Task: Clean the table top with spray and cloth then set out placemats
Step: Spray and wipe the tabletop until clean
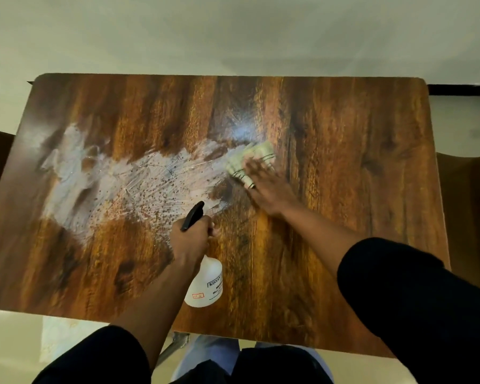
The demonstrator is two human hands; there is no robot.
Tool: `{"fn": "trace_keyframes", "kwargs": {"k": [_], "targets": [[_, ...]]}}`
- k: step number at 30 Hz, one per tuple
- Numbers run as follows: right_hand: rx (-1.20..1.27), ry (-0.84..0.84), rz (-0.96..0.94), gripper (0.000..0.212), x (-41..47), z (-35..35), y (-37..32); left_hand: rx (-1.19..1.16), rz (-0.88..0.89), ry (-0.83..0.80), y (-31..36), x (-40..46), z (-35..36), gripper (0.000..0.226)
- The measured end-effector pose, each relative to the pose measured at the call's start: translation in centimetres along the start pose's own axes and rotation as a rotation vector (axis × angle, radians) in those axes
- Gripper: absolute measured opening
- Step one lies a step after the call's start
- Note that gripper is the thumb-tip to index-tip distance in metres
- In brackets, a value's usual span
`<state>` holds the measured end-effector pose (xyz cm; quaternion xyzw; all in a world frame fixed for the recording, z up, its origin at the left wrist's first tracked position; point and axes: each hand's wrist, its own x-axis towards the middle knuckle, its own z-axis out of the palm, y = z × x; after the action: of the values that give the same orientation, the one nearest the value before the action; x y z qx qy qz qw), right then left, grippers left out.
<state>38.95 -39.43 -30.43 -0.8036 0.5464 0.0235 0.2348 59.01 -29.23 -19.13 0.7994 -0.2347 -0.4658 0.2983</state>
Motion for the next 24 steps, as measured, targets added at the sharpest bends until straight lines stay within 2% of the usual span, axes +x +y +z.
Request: {"fn": "trace_keyframes", "kwargs": {"k": [5,9,13,18,22,24], "targets": [[0.082,0.123,0.3,0.067,0.7,-2.8,6.2,-0.017,-0.014,-0.012,-0.5,1.3,-0.2,0.01],[0.114,0.119,0.43,0.068,1.5,-3.4,5.5,-0.014,0.019,-0.043,-0.7,2.1,-0.4,0.01],[0.144,0.125,0.492,0.07,2.5,-2.2,1.9,-0.054,0.042,-0.07,-0.4,2.8,-1.0,0.033],[0.151,0.061,0.255,0.074,3.8,-0.2,-5.7,-0.047,0.002,-0.064,-0.2,4.2,-2.3,0.018],[-0.01,-0.066,-0.055,0.073,4.4,2.1,-11.3,-0.05,-0.01,-0.063,-0.2,5.1,-3.6,0.009],[-0.115,-0.127,-0.226,0.072,4.7,2.5,-11.8,-0.033,0.015,-0.065,-0.2,5.2,-4.3,0.016]]}}
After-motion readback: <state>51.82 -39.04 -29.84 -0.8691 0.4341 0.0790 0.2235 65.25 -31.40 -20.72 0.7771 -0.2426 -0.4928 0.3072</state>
